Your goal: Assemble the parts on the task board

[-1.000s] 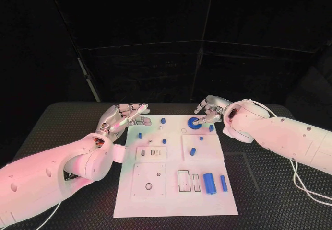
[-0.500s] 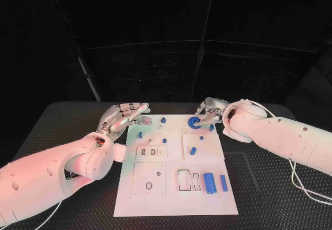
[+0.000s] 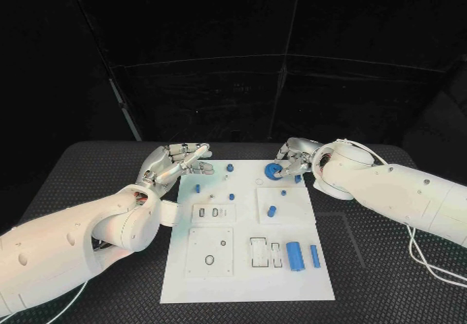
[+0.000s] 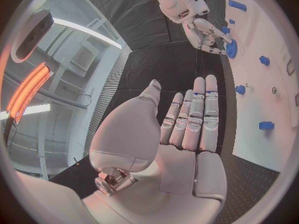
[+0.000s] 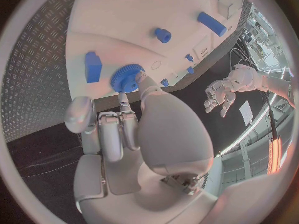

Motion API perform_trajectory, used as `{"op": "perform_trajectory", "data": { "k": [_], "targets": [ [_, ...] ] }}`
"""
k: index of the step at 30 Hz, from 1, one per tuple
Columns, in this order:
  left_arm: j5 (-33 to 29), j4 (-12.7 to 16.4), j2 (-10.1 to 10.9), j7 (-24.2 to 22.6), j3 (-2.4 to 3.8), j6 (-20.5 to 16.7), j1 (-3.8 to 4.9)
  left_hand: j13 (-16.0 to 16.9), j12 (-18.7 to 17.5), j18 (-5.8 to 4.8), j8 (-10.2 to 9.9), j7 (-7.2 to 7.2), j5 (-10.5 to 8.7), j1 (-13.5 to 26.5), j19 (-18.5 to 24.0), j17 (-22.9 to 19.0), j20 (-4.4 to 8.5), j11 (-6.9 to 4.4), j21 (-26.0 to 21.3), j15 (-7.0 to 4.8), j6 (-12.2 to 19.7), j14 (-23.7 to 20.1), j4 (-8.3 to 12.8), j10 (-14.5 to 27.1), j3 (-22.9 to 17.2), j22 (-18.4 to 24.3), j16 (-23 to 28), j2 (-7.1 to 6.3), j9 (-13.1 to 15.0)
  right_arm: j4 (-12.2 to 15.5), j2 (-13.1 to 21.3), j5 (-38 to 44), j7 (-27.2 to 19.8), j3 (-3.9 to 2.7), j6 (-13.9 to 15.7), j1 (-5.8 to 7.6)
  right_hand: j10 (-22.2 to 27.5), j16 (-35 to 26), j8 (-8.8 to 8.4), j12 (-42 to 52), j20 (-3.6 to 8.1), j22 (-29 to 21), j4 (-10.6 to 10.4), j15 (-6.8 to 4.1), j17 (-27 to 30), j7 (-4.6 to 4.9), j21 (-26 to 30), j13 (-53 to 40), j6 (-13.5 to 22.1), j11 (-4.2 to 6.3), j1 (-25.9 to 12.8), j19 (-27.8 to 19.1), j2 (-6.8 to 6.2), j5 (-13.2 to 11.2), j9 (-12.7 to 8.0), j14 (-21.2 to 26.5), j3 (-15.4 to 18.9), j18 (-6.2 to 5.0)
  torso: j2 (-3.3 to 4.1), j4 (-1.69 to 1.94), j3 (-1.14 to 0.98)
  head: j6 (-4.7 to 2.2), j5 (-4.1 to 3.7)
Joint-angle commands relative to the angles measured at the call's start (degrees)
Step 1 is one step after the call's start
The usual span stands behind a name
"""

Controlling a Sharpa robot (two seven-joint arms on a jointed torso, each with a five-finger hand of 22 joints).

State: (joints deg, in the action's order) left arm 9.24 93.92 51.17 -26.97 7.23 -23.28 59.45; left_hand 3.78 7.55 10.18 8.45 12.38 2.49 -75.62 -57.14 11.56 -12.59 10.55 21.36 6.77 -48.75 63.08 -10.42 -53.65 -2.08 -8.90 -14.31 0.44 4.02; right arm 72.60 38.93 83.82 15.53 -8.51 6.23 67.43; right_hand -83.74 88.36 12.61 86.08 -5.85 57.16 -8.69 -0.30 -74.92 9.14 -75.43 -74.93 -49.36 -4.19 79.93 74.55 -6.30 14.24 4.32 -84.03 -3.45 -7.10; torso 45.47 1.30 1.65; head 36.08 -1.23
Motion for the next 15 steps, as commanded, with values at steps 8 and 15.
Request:
{"op": "perform_trajectory", "data": {
  "k": [8, 15],
  "targets": [
    [0.1, -0.1, -0.1, -0.3, 0.06, 0.8, 0.09, -0.1, -0.2, 0.17, -0.4, 1.42, 0.23, -0.1, -0.4, 0.1, -0.02, -0.03, -0.3, 0.08, -0.3, 0.3, 0.0, -0.3, 0.2, 0.1, 0.2, 0.25, -0.1, -0.5, -0.5, 3.1, 0.1, -0.01, -1.3, -0.22, -3.7, 0.4, 0.93, 0.8, -0.04, 0.6, 1.3, 0.10, -11.2, -0.09, -0.6, -10.6, -1.1, 0.10, 1.0, 0.3, 0.70, -0.5, 0.1, -5.2, -0.6, 1.02, 0.02, 0.02, 0.02, 0.24, -0.04],
    [0.1, -0.2, -0.1, -0.2, 0.06, 0.9, 0.09, -0.1, -0.2, 0.17, -0.4, 1.42, 0.23, -0.1, -0.4, 0.1, -0.02, -0.03, -0.3, 0.08, -0.3, 0.3, 0.0, -0.3, 0.2, 0.1, 0.2, 0.25, -0.1, -0.2, -1.0, 7.6, 0.5, 0.04, 1.3, -0.65, -4.2, 0.6, 2.02, 1.4, 0.20, 1.3, 2.5, -0.20, -11.6, -0.50, -1.0, -11.5, -3.3, 0.43, 1.3, 0.5, 1.71, -3.7, 0.1, -5.3, -2.1, 1.13, 0.01, 0.06, 0.01, 0.37, -0.06]
  ]
}}
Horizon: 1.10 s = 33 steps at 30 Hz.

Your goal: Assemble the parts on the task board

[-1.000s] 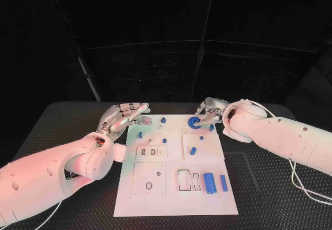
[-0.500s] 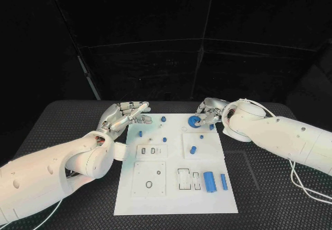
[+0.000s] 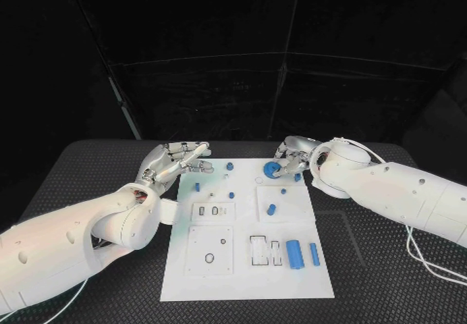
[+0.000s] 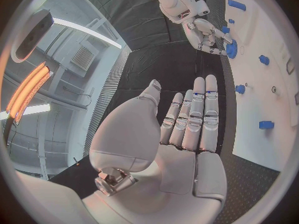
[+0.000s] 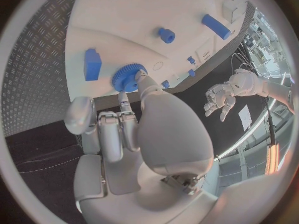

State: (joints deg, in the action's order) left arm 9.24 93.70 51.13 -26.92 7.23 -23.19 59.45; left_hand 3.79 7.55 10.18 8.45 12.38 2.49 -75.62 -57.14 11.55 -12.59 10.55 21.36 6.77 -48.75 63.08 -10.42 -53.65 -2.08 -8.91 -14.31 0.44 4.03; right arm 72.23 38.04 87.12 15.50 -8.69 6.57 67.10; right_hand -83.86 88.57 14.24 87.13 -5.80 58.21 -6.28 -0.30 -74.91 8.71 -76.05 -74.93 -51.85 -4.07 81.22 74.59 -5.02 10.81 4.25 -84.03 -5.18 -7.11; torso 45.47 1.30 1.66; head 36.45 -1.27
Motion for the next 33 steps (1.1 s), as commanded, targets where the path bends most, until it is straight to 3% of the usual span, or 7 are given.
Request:
{"op": "perform_trajectory", "data": {
  "k": [1, 6, 19, 29, 33],
  "targets": [
    [0.1, 0.0, -0.1, -0.2, 0.06, 0.8, 0.09, -0.1, -0.2, 0.17, -0.4, 1.42, 0.23, -0.1, -0.4, 0.1, -0.02, -0.03, -0.3, 0.08, -0.3, 0.3, 0.0, -0.3, 0.2, 0.1, 0.2, 0.25, -0.1, 0.2, -0.1, 4.9, 0.6, 0.22, 1.4, -0.36, -4.1, 0.4, 0.50, 0.4, 0.20, 0.3, 0.1, -0.25, -11.6, -0.14, -0.4, -11.6, -1.1, 0.36, -0.2, 0.5, 0.42, -0.4, 0.2, -5.3, -0.5, 1.16, 0.01, 0.06, 0.02, 0.01, -0.01],
    [0.1, 0.0, -0.1, -0.1, 0.06, 0.9, 0.09, -0.1, -0.2, 0.17, -0.4, 1.42, 0.23, -0.1, -0.4, 0.1, -0.02, -0.03, -0.3, 0.08, -0.3, 0.3, 0.0, -0.3, 0.2, 0.1, 0.2, 0.25, -0.1, 0.7, 0.0, 7.9, 1.1, 0.23, 3.7, -0.58, -4.5, 0.5, 0.96, 0.8, 0.43, 0.8, 0.0, -0.55, -11.9, -0.54, -0.7, -12.1, -2.4, 0.69, -1.1, 0.7, 0.41, -0.7, 0.1, -5.3, -0.9, 1.23, -0.03, 0.02, 0.03, -0.06, -0.16],
    [0.1, 0.1, 0.0, 0.2, 0.06, 1.1, 0.09, -0.1, -0.3, 0.17, -0.5, 1.43, 0.23, -0.1, -0.5, 0.1, -0.03, -0.03, -0.3, 0.08, -0.3, 0.3, 0.0, -0.4, 0.3, 0.1, 0.3, 0.28, -0.1, 3.5, 0.8, 11.1, -0.1, 0.24, 9.2, -1.03, -5.3, 0.7, 0.84, 1.7, 1.52, 2.3, 1.8, -1.73, -12.7, -1.86, -1.5, -13.5, -6.3, 1.89, -0.3, 1.5, 2.28, -0.3, 0.0, -5.5, -5.2, 1.49, -0.01, 0.09, 0.00, -0.34, -0.11],
    [0.1, 0.0, 0.1, 0.3, 0.06, 1.2, 0.09, -0.1, -0.3, 0.17, -0.5, 1.44, 0.23, -0.1, -0.5, 0.1, -0.03, -0.02, -0.3, 0.08, -0.3, 0.4, 0.0, -0.4, 0.4, 0.1, 0.4, 0.28, -0.1, 9.3, 1.4, 11.3, 0.5, 0.22, 11.6, -1.12, -5.4, 0.8, -0.43, 1.8, 1.68, 2.7, 1.6, -1.79, -12.8, -1.86, -1.7, -13.7, -6.9, 1.94, -2.2, 1.7, 1.77, -0.2, -0.2, -5.5, -6.3, 1.59, -0.03, -0.05, 0.02, -0.35, 0.24],
    [0.1, -0.1, 0.0, 0.3, 0.06, 1.3, 0.09, -0.1, -0.4, 0.17, -0.5, 1.44, 0.23, -0.1, -0.5, 0.2, -0.03, -0.02, -0.3, 0.08, -0.3, 0.4, 0.0, -0.4, 0.4, 0.1, 0.4, 0.29, -0.1, 11.0, 0.1, 12.3, 1.6, 0.20, 12.3, -1.12, -5.4, 0.8, -0.85, 1.8, 1.67, 2.7, 1.4, -1.78, -12.9, -1.86, -1.7, -13.7, -7.1, 1.93, -3.1, 1.7, 1.60, -0.7, -0.3, -5.5, -6.6, 1.60, 0.03, 0.12, 0.01, -0.46, 0.16]
  ]
}}
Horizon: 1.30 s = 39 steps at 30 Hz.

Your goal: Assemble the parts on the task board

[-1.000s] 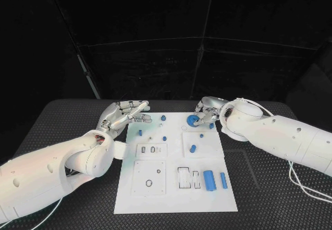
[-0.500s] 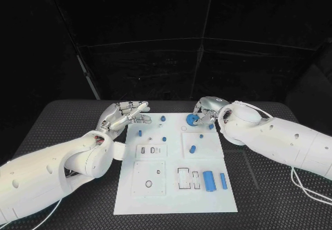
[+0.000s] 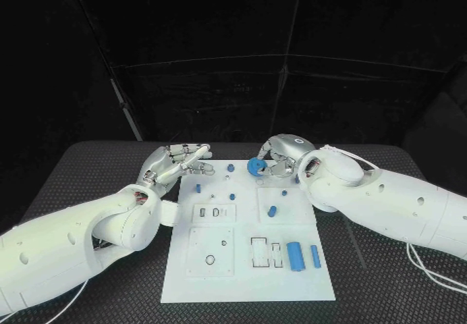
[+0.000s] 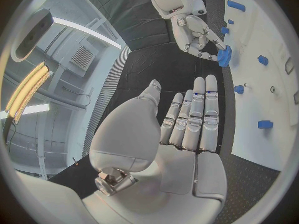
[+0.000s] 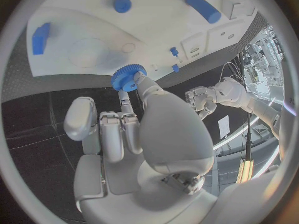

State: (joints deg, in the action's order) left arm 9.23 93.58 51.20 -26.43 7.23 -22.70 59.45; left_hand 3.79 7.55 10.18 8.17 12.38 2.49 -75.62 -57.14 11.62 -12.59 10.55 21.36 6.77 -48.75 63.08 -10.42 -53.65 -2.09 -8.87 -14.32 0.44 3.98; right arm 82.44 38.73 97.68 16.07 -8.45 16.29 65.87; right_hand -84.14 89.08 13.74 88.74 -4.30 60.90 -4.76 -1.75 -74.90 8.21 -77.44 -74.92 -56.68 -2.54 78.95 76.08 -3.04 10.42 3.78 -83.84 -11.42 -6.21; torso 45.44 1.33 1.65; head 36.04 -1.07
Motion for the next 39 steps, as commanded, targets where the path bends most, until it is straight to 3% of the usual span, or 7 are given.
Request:
{"op": "perform_trajectory", "data": {
  "k": [1, 4, 8, 12, 20, 27, 39],
  "targets": [
    [0.1, 0.0, -0.1, -0.2, 0.06, 0.8, 0.09, -0.1, -0.4, 0.17, -0.2, 1.44, 0.23, -0.1, -0.5, 0.1, -0.03, -0.02, -0.3, 0.08, -0.3, 0.4, 0.0, -0.4, 0.4, 0.1, 0.4, 0.29, -0.1, 0.9, -1.1, 2.0, 1.3, -0.05, 2.6, 0.11, -5.1, 0.3, -0.39, 0.2, 0.17, 0.0, -0.1, -0.32, -12.9, -1.36, -0.3, -13.7, -2.2, 0.41, -0.9, 0.2, -0.39, -0.4, 0.2, -5.7, -0.4, 0.69, 0.07, 0.12, 0.00, -0.06, -0.06],
    [0.1, 0.0, -0.1, -0.2, 0.06, 0.8, 0.09, -0.1, -0.4, 0.17, -0.2, 1.44, 0.23, -0.1, -0.5, 0.1, -0.03, -0.02, -0.3, 0.08, -0.3, 0.4, 0.0, -0.4, 0.4, 0.1, 0.4, 0.29, -0.1, 0.6, -2.9, 2.7, 2.0, 0.17, 2.5, 0.13, -5.1, 0.3, -0.58, 0.2, 0.17, 0.1, -0.2, -0.31, -12.9, -1.37, -0.4, -13.7, -2.3, 0.42, -1.2, 0.2, -0.46, -0.6, 0.2, -5.7, -0.5, 0.71, 0.04, 0.13, 0.01, 0.04, -0.01],
    [0.1, -0.1, -0.2, -0.1, 0.06, 0.8, 0.09, -0.1, -0.4, 0.17, -0.2, 1.44, 0.23, -0.1, -0.5, 0.1, -0.03, -0.02, -0.3, 0.08, -0.3, 0.4, 0.0, -0.4, 0.4, 0.1, 0.4, 0.29, -0.1, -0.5, -5.1, 3.3, 2.3, 1.44, 1.9, 0.15, -5.1, 0.3, -0.69, 0.2, 0.16, 0.2, -0.2, -0.31, -12.9, -1.38, -0.4, -13.7, -2.4, 0.42, -1.3, 0.3, -0.44, -0.7, 0.2, -5.7, -0.6, 0.72, 0.05, 0.11, 0.14, 0.09, 0.09],
    [0.1, -0.2, -0.3, -0.1, 0.06, 0.9, 0.09, -0.1, -0.4, 0.17, -0.2, 1.44, 0.23, -0.1, -0.5, 0.1, -0.03, -0.02, -0.3, 0.08, -0.3, 0.4, 0.0, -0.4, 0.4, 0.1, 0.4, 0.29, -0.1, -2.1, -7.3, 3.5, 2.0, 2.53, 1.1, 0.17, -5.1, 0.3, -0.84, 0.2, 0.16, 0.2, -0.1, -0.33, -12.9, -1.41, -0.4, -13.6, -2.4, 0.44, -1.2, 0.3, -0.48, -0.9, 0.2, -5.7, -0.8, 0.72, 0.09, 0.07, 0.02, 0.22, 0.22],
    [0.1, -0.2, -0.4, -0.2, 0.07, 0.9, 0.10, -0.1, -0.4, 0.17, -0.2, 1.44, 0.23, -0.1, -0.5, 0.1, -0.03, -0.02, -0.3, 0.08, -0.3, 0.4, 0.0, -0.4, 0.4, 0.1, 0.4, 0.29, -0.1, -4.7, -10.7, 3.6, 1.2, 4.34, 0.2, 0.16, -5.0, 0.3, -0.96, 0.1, 0.17, 0.2, 0.0, -0.32, -12.9, -1.39, -0.4, -13.6, -2.4, 0.44, -1.2, 0.2, -0.57, -1.0, 0.2, -5.7, -0.9, 0.72, 0.06, 0.09, 0.05, 0.62, 0.26],
    [0.1, -0.3, -0.4, -0.2, 0.07, 1.0, 0.10, -0.1, -0.4, 0.17, -0.3, 1.44, 0.23, 0.0, -0.5, 0.1, -0.03, -0.02, -0.4, 0.09, -0.3, 0.4, 0.0, -0.4, 0.5, 0.1, 0.4, 0.29, -0.1, -6.2, -12.1, 4.4, 1.4, 4.78, 1.2, 0.15, -5.0, 0.3, -1.10, 0.0, 0.16, 0.2, 0.0, -0.31, -13.0, -1.36, -0.4, -13.5, -2.4, 0.43, -1.3, 0.2, -0.62, -1.1, 0.2, -5.7, -1.0, 0.71, 0.05, 0.04, -0.02, 0.65, 0.45],
    [0.1, -0.4, -0.5, -0.1, 0.07, 1.2, 0.10, -0.1, -0.4, 0.17, -0.3, 1.44, 0.23, 0.0, -0.5, 0.1, -0.03, -0.02, -0.4, 0.09, -0.3, 0.4, 0.0, -0.4, 0.5, 0.1, 0.4, 0.29, -0.1, -7.3, -12.7, 6.6, 3.3, 4.88, 4.0, 0.15, -4.9, 0.3, -1.75, -0.1, 0.08, 0.2, 0.1, -0.16, -13.1, -1.19, -0.3, -13.3, -2.2, 0.30, -1.8, 0.2, -1.02, -1.4, 0.1, -5.8, -1.2, 0.73, 0.08, 0.00, -0.04, 0.82, 0.53]
  ]
}}
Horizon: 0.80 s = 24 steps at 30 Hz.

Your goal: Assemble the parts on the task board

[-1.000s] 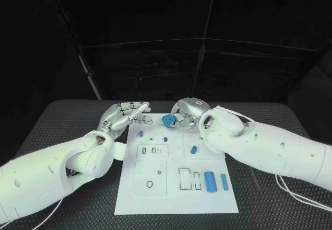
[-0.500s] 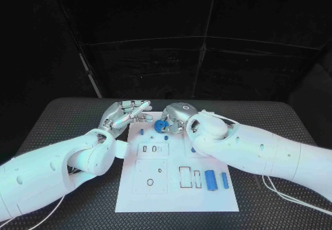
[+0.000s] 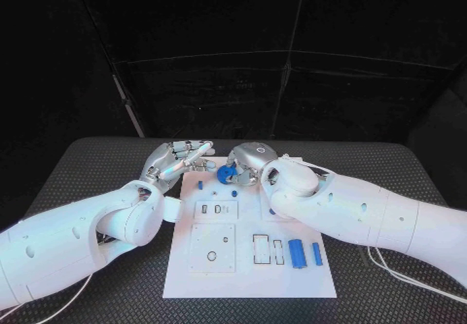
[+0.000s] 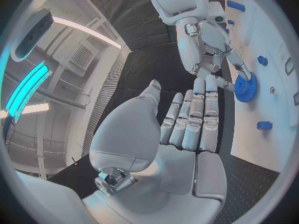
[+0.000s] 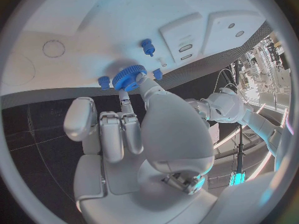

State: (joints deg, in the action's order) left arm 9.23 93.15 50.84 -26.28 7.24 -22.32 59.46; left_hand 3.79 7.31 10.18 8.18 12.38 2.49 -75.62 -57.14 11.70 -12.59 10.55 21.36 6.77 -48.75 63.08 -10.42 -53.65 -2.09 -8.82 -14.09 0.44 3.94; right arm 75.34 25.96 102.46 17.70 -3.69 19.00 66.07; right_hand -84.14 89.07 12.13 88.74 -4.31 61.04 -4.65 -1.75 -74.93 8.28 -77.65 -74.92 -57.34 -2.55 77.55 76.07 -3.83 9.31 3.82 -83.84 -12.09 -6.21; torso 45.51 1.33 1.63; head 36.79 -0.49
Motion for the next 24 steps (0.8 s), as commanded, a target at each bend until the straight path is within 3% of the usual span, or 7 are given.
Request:
{"op": "perform_trajectory", "data": {
  "k": [1, 13, 16, 18, 19, 22, 24],
  "targets": [
    [0.1, 0.0, -0.1, -0.2, 0.06, 0.8, 0.09, -0.1, -0.2, 0.17, -0.3, 1.44, 0.23, 0.0, -0.5, 0.1, -0.03, -0.02, -0.4, 0.09, -0.3, 0.4, 0.0, -0.4, 0.5, 0.1, 0.2, 0.29, -0.1, -0.2, 0.1, 1.9, 1.8, 0.12, 1.3, -0.05, -4.9, 0.3, -0.14, -0.1, 0.08, 0.0, 0.0, -0.17, -13.1, -1.26, -0.1, -13.3, -1.5, 0.31, -0.4, 0.2, -0.22, -0.3, 0.1, -5.8, -0.5, 0.73, 0.01, -0.01, 0.00, 0.08, -0.04],
    [0.1, -0.1, -0.1, -0.1, 0.06, 1.0, 0.09, -0.1, -0.2, 0.17, -0.3, 1.44, 0.23, 0.0, -0.5, 0.1, -0.03, -0.02, -0.4, 0.09, -0.3, 0.4, 0.0, -0.4, 0.5, 0.1, 0.2, 0.29, -0.1, 0.3, 0.8, 2.6, 2.2, 0.12, 1.6, -0.05, -4.8, 0.4, -0.63, -0.2, -0.03, 0.2, 0.0, -0.05, -13.1, -1.14, -0.2, -13.2, -1.5, 0.20, -1.0, 0.3, -0.78, -0.8, 0.1, -5.8, -0.5, 0.78, -0.02, -0.06, 0.01, 0.26, -0.05],
    [0.1, -0.1, -0.1, 0.0, 0.06, 1.1, 0.09, -0.1, -0.2, 0.17, -0.3, 1.44, 0.23, 0.0, -0.5, 0.1, -0.03, -0.02, -0.4, 0.09, -0.3, 0.4, 0.0, -0.4, 0.5, 0.1, 0.2, 0.29, -0.1, 0.3, 0.8, 2.5, 2.0, 0.12, 1.3, -0.05, -4.7, 0.4, -1.34, -0.4, -0.20, 0.2, -0.5, 0.13, -13.2, -0.93, -0.2, -13.0, -1.3, -0.01, -2.3, 0.3, -1.68, -2.6, 0.1, -5.8, -0.2, 0.79, -0.03, 0.01, 0.03, 0.28, -0.14],
    [0.1, -0.1, -0.1, 0.0, 0.06, 1.1, 0.09, -0.1, -0.2, 0.17, -0.3, 1.44, 0.23, 0.0, -0.5, 0.1, -0.03, -0.02, -0.4, 0.09, -0.3, 0.4, 0.0, -0.4, 0.5, 0.1, 0.2, 0.29, -0.1, 0.2, 0.7, 2.4, 2.0, 0.12, 1.0, -0.04, -4.4, 0.4, -2.11, -0.8, -0.32, 0.1, -1.2, 0.31, -13.2, -0.68, -0.1, -12.5, -0.5, -0.24, -3.4, 0.3, -2.75, -5.2, 0.0, -5.8, 0.4, 0.77, -0.03, 0.01, 0.04, 0.29, -0.17],
    [0.1, -0.1, -0.1, 0.0, 0.06, 1.1, 0.09, -0.1, -0.2, 0.17, -0.3, 1.44, 0.23, 0.0, -0.5, 0.1, -0.03, -0.02, -0.4, 0.09, -0.3, 0.4, 0.0, -0.4, 0.5, 0.1, 0.2, 0.29, -0.1, 0.1, 0.6, 2.3, 1.9, 0.12, 0.9, -0.04, -4.1, 0.4, -3.30, -1.3, -0.47, -0.1, -1.7, 0.52, -13.2, -0.29, 0.0, -11.9, 1.2, -0.55, -4.2, 0.2, -3.65, -6.1, -0.2, -5.8, 1.1, 0.76, -0.04, 0.00, 0.03, 0.29, -0.17],
    [0.1, -0.1, -0.1, 0.0, 0.06, 1.1, 0.09, -0.1, -0.2, 0.17, -0.3, 1.44, 0.23, 0.0, -0.5, 0.1, -0.03, -0.02, -0.4, 0.09, -0.3, 0.4, 0.0, -0.4, 0.5, 0.1, 0.2, 0.29, -0.1, 0.0, 0.5, 2.0, 1.9, 0.12, 0.7, -0.04, -3.6, 0.4, -5.53, -1.9, -0.92, -0.3, -3.3, 1.04, -13.2, 0.26, 0.2, -11.2, 4.4, -1.12, -5.6, 0.1, -4.89, -6.2, -0.2, -5.8, 3.1, 0.73, -0.04, -0.02, 0.04, 0.29, -0.17],
    [0.1, -0.1, -0.1, 0.0, 0.06, 1.1, 0.09, -0.1, -0.2, 0.17, -0.3, 1.44, 0.23, 0.0, -0.5, 0.1, -0.03, -0.02, -0.4, 0.09, -0.3, 0.4, 0.0, -0.4, 0.5, 0.1, 0.2, 0.29, -0.1, -0.1, 0.5, 1.6, 1.8, 0.12, 0.5, -0.04, -3.4, 0.4, -6.95, -2.2, -1.36, -0.4, -5.7, 1.49, -13.2, 0.71, 0.2, -10.9, 5.9, -1.49, -5.7, 0.0, -5.62, -6.2, -0.1, -5.8, 5.5, 0.70, -0.03, -0.02, 0.04, 0.32, -0.20]
  ]
}}
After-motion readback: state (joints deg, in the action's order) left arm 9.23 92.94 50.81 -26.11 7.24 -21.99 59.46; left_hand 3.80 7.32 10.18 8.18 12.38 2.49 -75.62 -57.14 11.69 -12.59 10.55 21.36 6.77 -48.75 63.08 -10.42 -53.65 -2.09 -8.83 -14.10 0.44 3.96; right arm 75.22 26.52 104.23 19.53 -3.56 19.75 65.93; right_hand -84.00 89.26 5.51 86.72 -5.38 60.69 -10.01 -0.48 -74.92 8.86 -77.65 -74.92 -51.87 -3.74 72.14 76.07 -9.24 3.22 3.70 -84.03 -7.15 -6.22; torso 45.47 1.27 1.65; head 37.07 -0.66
